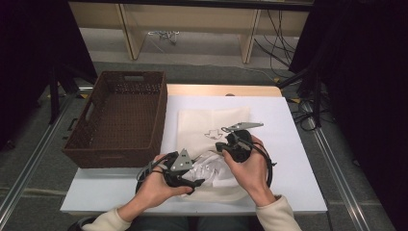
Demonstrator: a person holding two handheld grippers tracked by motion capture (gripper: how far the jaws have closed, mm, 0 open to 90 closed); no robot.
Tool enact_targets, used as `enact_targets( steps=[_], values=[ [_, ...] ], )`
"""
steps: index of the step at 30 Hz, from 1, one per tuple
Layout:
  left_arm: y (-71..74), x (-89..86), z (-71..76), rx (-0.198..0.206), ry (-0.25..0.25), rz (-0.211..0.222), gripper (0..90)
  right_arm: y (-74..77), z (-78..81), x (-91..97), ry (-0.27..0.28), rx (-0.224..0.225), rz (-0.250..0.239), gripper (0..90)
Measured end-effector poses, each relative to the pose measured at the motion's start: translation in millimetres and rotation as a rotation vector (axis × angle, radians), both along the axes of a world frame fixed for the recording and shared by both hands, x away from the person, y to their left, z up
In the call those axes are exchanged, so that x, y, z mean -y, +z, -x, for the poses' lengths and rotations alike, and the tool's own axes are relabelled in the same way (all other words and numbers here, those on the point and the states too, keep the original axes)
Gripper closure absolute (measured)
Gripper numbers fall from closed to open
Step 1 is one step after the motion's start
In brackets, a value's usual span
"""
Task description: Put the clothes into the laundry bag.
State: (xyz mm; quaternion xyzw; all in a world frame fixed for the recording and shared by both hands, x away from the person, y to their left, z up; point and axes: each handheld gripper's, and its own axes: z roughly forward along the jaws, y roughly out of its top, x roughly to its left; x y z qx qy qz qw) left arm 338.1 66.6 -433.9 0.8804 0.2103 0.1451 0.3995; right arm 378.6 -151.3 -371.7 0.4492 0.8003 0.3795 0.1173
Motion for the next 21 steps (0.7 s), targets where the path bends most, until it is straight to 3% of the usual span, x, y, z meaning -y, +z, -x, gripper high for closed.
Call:
enact_targets(
  steps=[1, 5, 7, 11, 16, 21],
  values=[
    [-4.5, 0.5, 1.4, -0.03, -0.006, 0.008, 33.5, 0.3, 0.6, 0.4, 0.002, -0.004, -0.004, 90.0],
    [-17.4, 3.6, 0.4, -0.048, -0.026, -0.028, 37.5, 0.8, 0.7, -0.4, -0.012, -0.008, 0.006, 90.0],
    [-22.7, 7.7, -0.6, -0.068, -0.028, -0.024, 41.3, -0.3, 0.4, -0.5, -0.003, -0.003, -0.001, 90.0],
    [-32.8, 13.5, -5.7, -0.05, -0.039, -0.084, 48.9, -0.3, 0.7, -1.7, -0.006, -0.015, -0.012, 90.0],
    [-44.8, 18.8, -8.8, -0.042, -0.026, -0.123, 54.6, -0.6, 1.0, -2.0, -0.012, -0.013, 0.004, 90.0],
    [-45.9, 20.5, -10.4, -0.044, -0.005, -0.131, 61.3, -1.2, 0.3, -1.6, 0.001, -0.011, 0.004, 90.0]
  ],
)
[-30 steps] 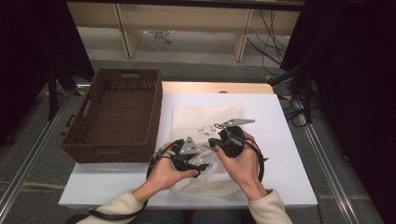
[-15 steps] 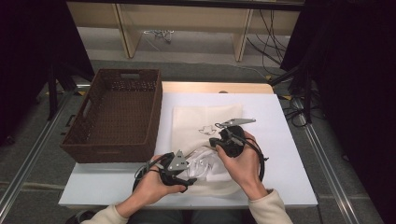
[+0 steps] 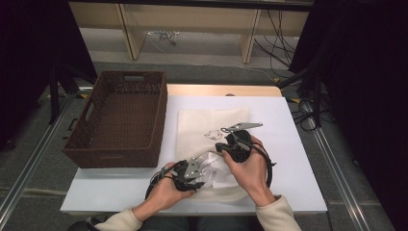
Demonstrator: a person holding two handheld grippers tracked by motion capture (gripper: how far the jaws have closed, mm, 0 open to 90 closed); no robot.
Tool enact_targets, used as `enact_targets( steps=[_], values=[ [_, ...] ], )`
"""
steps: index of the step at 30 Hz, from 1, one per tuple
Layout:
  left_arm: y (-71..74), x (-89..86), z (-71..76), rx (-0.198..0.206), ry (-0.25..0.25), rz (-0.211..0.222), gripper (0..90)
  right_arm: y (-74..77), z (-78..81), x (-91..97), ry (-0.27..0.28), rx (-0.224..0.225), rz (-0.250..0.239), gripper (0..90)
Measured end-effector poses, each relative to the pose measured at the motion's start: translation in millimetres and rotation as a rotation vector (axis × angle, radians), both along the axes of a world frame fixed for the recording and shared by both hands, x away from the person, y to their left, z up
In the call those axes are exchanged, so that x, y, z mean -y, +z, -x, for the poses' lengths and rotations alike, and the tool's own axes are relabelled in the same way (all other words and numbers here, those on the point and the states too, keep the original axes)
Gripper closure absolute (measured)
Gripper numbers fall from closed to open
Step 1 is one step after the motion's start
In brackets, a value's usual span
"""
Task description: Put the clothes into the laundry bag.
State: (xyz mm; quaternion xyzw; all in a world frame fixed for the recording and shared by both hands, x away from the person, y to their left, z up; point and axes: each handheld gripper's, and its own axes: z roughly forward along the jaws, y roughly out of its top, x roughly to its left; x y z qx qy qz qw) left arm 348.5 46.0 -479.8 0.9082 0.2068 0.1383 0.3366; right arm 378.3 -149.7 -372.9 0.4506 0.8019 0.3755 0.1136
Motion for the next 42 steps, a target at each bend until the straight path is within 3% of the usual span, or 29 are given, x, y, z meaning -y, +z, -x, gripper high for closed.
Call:
enact_targets(
  steps=[7, 10, 14, 15, 19, 20, 23, 24, 25, 28, 30, 31, 34, 36, 38, 42],
  values=[
    [-0.4, 1.2, -3.6, -0.014, 0.036, -0.003, 72.8, -0.2, 1.0, -0.7, -0.005, -0.021, -0.006, 90.0],
    [-0.5, 3.0, -3.6, -0.021, 0.074, 0.022, 80.1, 0.3, 0.1, -0.3, 0.008, -0.003, 0.009, 90.0],
    [3.0, 0.5, -5.2, -0.045, 0.071, 0.037, 85.7, -0.4, 0.2, -0.3, -0.004, -0.011, -0.002, 90.0],
    [5.0, -0.3, -5.4, -0.044, 0.075, 0.05, 86.2, -0.4, 1.1, -1.4, -0.018, -0.023, -0.014, 90.0],
    [15.8, -0.8, -4.1, -0.039, 0.081, 0.127, 86.9, -1.1, -0.3, -0.4, 0.01, 0.001, 0.008, 90.0],
    [17.5, -0.3, -3.5, -0.042, 0.079, 0.14, 86.9, -0.7, 0.9, -1.5, -0.021, -0.019, -0.003, 90.0],
    [24.4, 1.8, -2.2, -0.067, 0.082, 0.21, 86.9, 0.6, 1.4, -1.2, -0.012, -0.014, -0.002, 90.0],
    [25.8, 3.7, -2.3, -0.077, 0.086, 0.259, 87.0, 0.1, 0.6, -0.9, -0.008, 0.001, 0.0, 90.0],
    [27.7, 4.3, -2.2, -0.086, 0.101, 0.269, 86.9, 0.1, 0.7, -0.9, -0.009, 0.0, -0.001, 90.0],
    [31.5, 6.3, -8.1, -0.071, 0.085, 0.274, 86.9, 0.5, 2.1, -1.1, -0.019, -0.016, -0.005, 90.0],
    [31.1, 10.0, -10.5, -0.074, 0.093, 0.283, 86.9, -0.4, -0.1, -0.2, 0.009, 0.027, 0.015, 90.0],
    [29.9, 12.3, -11.3, -0.085, 0.118, 0.298, 86.9, 0.3, 1.3, -1.1, -0.005, 0.009, 0.002, 90.0],
    [26.2, 15.6, -19.2, -0.079, 0.133, 0.286, 86.9, 1.1, 2.6, -1.5, -0.016, -0.008, -0.008, 90.0],
    [23.8, 17.3, -24.1, -0.07, 0.138, 0.274, 86.8, 0.5, 1.4, -1.5, 0.01, 0.019, -0.004, 90.0],
    [22.1, 18.7, -28.2, -0.074, 0.157, 0.269, 86.8, 1.4, 3.6, -3.0, -0.011, -0.005, -0.001, 90.0],
    [17.7, 19.4, -37.1, -0.065, 0.182, 0.261, 86.6, 1.4, 3.4, -2.8, 0.008, 0.014, 0.001, 90.0]
  ],
)
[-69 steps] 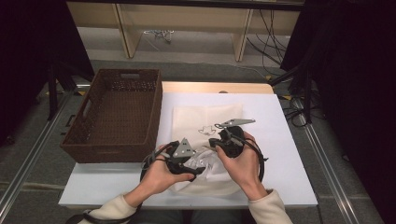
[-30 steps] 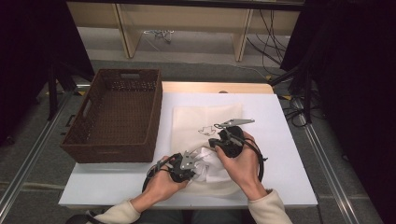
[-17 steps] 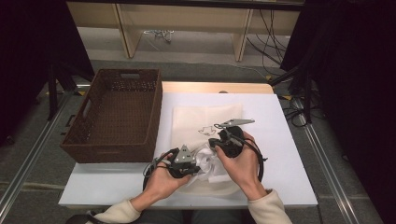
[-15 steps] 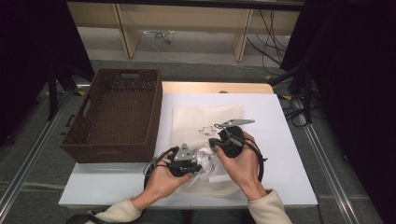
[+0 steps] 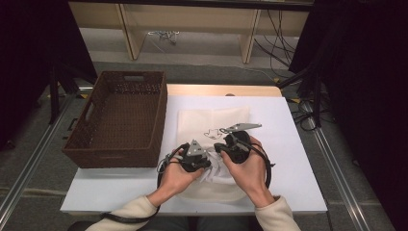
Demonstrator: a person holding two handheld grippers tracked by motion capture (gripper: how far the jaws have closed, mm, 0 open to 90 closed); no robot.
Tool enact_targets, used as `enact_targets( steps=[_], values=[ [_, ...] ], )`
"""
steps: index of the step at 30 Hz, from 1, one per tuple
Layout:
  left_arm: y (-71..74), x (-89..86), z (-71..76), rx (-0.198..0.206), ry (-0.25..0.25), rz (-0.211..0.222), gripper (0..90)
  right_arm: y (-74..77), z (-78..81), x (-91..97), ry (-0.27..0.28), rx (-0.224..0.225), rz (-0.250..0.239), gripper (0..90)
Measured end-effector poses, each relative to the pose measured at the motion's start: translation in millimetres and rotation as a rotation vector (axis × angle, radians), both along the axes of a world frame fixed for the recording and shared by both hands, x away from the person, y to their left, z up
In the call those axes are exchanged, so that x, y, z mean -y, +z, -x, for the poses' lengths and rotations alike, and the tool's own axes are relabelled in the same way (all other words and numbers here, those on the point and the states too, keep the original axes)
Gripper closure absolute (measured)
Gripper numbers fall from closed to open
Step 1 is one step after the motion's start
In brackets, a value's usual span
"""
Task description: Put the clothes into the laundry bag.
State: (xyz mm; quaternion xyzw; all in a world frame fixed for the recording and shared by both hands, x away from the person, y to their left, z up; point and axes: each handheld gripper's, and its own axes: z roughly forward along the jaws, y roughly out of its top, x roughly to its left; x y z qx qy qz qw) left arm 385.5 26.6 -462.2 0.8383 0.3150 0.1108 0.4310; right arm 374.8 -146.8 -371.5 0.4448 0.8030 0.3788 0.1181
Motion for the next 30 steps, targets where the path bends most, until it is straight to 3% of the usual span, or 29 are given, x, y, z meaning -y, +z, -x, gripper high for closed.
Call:
enact_targets(
  steps=[6, 8, 10, 14, 15, 16, 17, 19, 20, 21, 22, 23, 25, 27, 28, 30],
  values=[
    [-2.5, -1.7, -2.6, 0.005, -0.001, -0.029, 83.8, -0.7, 0.8, -1.8, -0.013, -0.018, -0.009, 90.0],
    [-0.9, -3.2, 0.5, 0.012, -0.01, -0.037, 76.5, -1.7, -2.1, 0.6, -0.005, -0.002, 0.005, 90.0],
    [2.1, -8.3, 4.1, 0.004, -0.026, -0.028, 63.0, -1.5, -2.7, 2.3, -0.001, -0.003, -0.001, 90.0],
    [13.6, -18.9, 19.0, 0.021, -0.057, 0.01, 44.5, -0.7, -3.3, 4.8, -0.029, -0.017, -0.007, 90.0],
    [16.7, -21.0, 22.3, 0.022, -0.07, 0.011, 41.8, -1.4, -5.6, 6.1, -0.007, 0.014, 0.006, 90.0],
    [19.1, -21.6, 27.1, 0.032, -0.069, 0.031, 39.8, -0.8, -4.0, 4.9, -0.031, -0.012, -0.013, 90.0],
    [23.5, -24.0, 31.3, 0.043, -0.084, 0.019, 38.2, -0.3, -3.4, 4.7, -0.037, -0.023, -0.014, 90.0],
    [26.6, -23.1, 38.3, 0.077, -0.087, 0.022, 34.6, 0.2, -4.2, 6.5, -0.016, -0.015, 0.0, 90.0],
    [26.8, -21.9, 40.4, 0.072, -0.11, 0.019, 33.3, 0.3, -3.8, 6.2, -0.023, -0.016, -0.003, 90.0],
    [26.0, -20.0, 42.9, 0.079, -0.101, 0.016, 31.6, -0.4, -4.2, 6.1, -0.018, -0.004, -0.003, 90.0],
    [23.6, -17.1, 45.5, 0.063, -0.124, -0.008, 29.4, -0.7, -4.6, 6.2, -0.01, 0.001, 0.003, 90.0],
    [19.2, -13.1, 46.7, 0.074, -0.117, -0.012, 27.3, -0.3, -4.6, 5.4, -0.027, -0.001, 0.004, 90.0],
    [7.6, -6.9, 43.2, 0.069, -0.139, -0.084, 25.1, 0.5, -2.9, 4.7, -0.041, -0.03, -0.007, 90.0],
    [-0.7, -2.9, 40.1, 0.056, -0.132, -0.11, 24.7, -0.4, -3.0, 5.1, -0.038, -0.017, 0.002, 90.0],
    [-6.7, 0.8, 40.6, 0.015, -0.1, -0.116, 25.2, -0.5, -3.0, 4.8, -0.037, -0.018, 0.003, 90.0],
    [-13.6, 5.8, 34.2, 0.044, -0.126, -0.147, 25.7, -1.4, -4.1, 4.5, -0.032, -0.018, -0.011, 90.0]
  ],
)
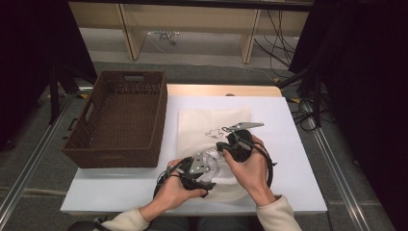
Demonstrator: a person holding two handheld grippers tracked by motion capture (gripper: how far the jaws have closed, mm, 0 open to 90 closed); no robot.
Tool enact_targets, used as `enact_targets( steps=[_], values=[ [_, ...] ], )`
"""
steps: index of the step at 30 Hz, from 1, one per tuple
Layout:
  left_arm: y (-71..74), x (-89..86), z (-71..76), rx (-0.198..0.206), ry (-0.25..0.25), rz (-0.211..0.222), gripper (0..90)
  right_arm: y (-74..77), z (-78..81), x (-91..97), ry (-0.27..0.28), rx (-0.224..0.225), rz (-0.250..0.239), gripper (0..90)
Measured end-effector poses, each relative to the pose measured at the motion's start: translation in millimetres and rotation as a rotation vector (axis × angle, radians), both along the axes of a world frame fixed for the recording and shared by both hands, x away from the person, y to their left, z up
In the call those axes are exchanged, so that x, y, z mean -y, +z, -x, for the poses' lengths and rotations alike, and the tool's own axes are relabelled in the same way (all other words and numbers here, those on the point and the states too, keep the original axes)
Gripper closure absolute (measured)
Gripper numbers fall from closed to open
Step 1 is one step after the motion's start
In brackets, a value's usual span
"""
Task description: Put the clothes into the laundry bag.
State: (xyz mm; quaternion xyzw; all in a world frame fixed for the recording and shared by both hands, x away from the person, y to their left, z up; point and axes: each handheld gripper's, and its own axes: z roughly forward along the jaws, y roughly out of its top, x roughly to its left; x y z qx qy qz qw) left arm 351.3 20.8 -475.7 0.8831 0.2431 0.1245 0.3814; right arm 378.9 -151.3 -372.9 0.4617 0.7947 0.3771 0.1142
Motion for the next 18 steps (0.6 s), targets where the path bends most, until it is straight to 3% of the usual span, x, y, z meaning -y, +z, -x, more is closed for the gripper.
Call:
enact_targets(
  steps=[2, 3, 5, 10, 12, 13, 15, 16, 17, 18],
  values=[
    [-4.3, 5.1, -1.2, 0.002, 0.005, -0.021, 28.3, 0.2, 0.5, 0.2, 0.006, -0.015, 0.0, 90.0],
    [-6.3, 6.9, -2.1, 0.003, -0.001, -0.032, 30.8, -0.2, 0.1, 0.8, 0.018, -0.002, 0.013, 90.0],
    [-8.0, 8.5, -2.9, 0.015, 0.006, -0.046, 36.0, -0.3, 0.9, -1.5, 0.002, -0.009, 0.007, 90.0],
    [-6.8, 7.4, -6.8, 0.042, 0.009, -0.06, 57.6, -1.1, 1.9, -3.8, 0.004, -0.012, 0.021, 90.0],
    [-6.4, 7.6, -7.6, 0.036, 0.013, -0.048, 64.0, -0.1, 3.4, -5.6, -0.014, -0.012, 0.023, 90.0],
    [-5.8, 7.5, -7.9, 0.028, 0.02, -0.04, 67.0, -0.9, 0.9, -4.1, 0.015, 0.009, 0.029, 90.0],
    [-4.4, 6.1, -9.5, 0.021, 0.032, -0.016, 73.2, -1.1, 1.2, -4.1, 0.013, 0.016, 0.026, 90.0],
    [-3.0, 5.7, -9.7, 0.019, 0.042, 0.009, 74.9, -0.2, 2.7, -4.5, 0.007, -0.011, 0.009, 90.0],
    [-0.4, 4.5, -9.9, 0.017, 0.045, 0.018, 76.6, 0.3, 3.4, -4.4, 0.01, -0.009, 0.006, 90.0],
    [2.2, 3.8, -10.1, 0.017, 0.05, 0.037, 77.5, 0.7, 2.4, -3.2, 0.027, 0.013, 0.016, 90.0]
  ],
)
